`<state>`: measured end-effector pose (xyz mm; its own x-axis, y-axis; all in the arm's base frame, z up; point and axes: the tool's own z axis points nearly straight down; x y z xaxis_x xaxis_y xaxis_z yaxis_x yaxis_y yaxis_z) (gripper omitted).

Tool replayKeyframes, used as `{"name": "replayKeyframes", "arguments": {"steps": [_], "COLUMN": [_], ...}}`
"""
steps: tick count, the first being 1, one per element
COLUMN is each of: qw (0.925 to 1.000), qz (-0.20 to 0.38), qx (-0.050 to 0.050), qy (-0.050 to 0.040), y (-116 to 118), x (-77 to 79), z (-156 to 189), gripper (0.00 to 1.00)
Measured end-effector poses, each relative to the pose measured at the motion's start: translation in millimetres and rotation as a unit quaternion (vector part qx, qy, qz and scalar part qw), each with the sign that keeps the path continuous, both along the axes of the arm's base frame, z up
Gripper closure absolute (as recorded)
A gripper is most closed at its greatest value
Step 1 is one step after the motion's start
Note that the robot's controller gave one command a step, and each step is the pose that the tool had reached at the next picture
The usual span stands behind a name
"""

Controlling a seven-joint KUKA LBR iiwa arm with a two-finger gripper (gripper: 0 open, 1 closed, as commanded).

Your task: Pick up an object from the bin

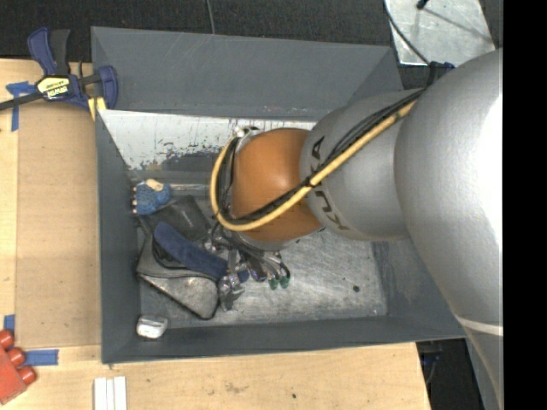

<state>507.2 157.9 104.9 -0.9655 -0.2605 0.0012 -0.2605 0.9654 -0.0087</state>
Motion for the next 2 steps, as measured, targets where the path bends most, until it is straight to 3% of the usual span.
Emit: {"name": "replayKeyframes", "arguments": {"steps": [1, 2], "qw": [1.0, 1.0], "qz": [-0.002, -0.002], "qx": [0.005, 0.005], "qy": [-0.0047, -0.0024], "y": [-1, -1], "x": [2.7, 3.8], "z": [79, 90], "gripper": [1.0, 1.0]}}
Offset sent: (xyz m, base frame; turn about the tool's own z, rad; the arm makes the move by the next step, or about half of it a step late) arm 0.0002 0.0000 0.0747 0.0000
